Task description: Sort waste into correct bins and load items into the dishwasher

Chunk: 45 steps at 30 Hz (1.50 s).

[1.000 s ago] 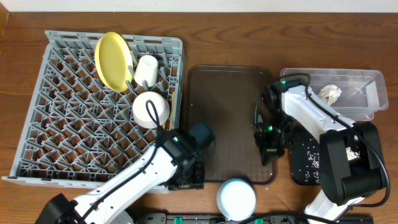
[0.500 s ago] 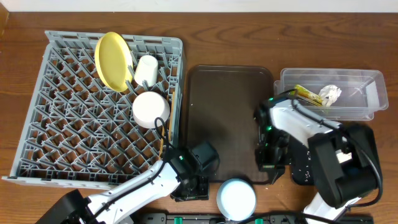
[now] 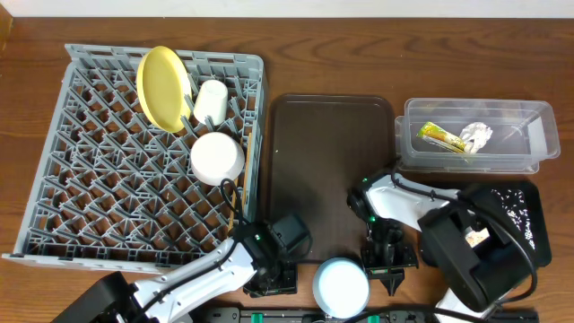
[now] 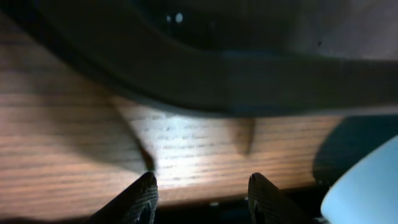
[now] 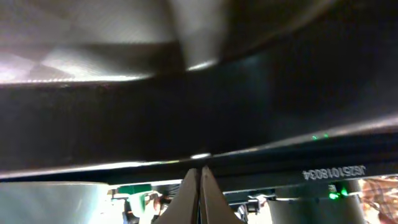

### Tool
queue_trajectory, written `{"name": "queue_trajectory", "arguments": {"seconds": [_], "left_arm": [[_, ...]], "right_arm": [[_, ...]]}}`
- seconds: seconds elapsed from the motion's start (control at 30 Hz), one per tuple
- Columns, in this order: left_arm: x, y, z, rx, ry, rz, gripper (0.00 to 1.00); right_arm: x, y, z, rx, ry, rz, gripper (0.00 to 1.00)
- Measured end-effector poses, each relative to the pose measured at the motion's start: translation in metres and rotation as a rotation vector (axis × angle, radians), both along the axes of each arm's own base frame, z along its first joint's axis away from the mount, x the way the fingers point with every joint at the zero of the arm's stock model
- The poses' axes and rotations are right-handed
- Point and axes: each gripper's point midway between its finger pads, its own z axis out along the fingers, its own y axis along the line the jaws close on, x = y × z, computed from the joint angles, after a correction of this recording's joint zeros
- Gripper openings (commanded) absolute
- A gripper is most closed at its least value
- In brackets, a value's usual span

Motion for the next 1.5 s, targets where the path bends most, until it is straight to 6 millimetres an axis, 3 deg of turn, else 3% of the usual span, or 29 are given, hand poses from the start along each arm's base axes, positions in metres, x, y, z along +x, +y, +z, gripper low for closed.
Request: {"name": "queue_trajectory", "arguments": {"seconds": [0.33, 0.67, 0.8, 0.93, 1.07, 1.1, 1.2, 1.37, 1.5], "left_arm": [[0.000, -0.012, 0.001, -0.062, 0.011, 0.012, 0.37], [-0.006, -0.032, 0.010, -0.175, 0.064, 0.000, 0.30], [-0.008, -0.035, 0.013, -0.194, 0.077, -0.003, 0.30], [-0.007, -0.035, 0.012, -0.190, 0.072, -0.003, 0.30], [-0.004, -0.032, 0.010, -0.174, 0.049, -0.001, 0.36], [-0.003, -0.032, 0.009, -0.169, 0.043, 0.001, 0.38], [-0.001, -0.031, 0.008, -0.163, 0.033, -0.001, 0.53], [0.001, -0.030, 0.007, -0.158, 0.023, 0.004, 0.66], [0.002, -0.030, 0.007, -0.155, 0.015, 0.005, 0.70]], "right_arm": [[0.011, 0.022, -0.004, 0.124, -0.086, -0.033, 0.01], [0.028, 0.044, 0.033, 0.319, -0.283, -0.050, 0.01], [0.023, 0.040, 0.043, 0.317, -0.291, -0.049, 0.01], [0.024, 0.030, 0.038, 0.250, -0.310, -0.059, 0.02], [0.027, 0.025, 0.022, 0.217, -0.351, -0.077, 0.16], [0.028, 0.024, 0.019, 0.213, -0.362, -0.085, 0.25], [0.028, 0.022, 0.014, 0.195, -0.374, -0.096, 0.37], [0.023, 0.015, 0.016, 0.162, -0.364, -0.096, 0.59], [0.019, 0.010, 0.015, 0.160, -0.375, -0.092, 0.61]]}}
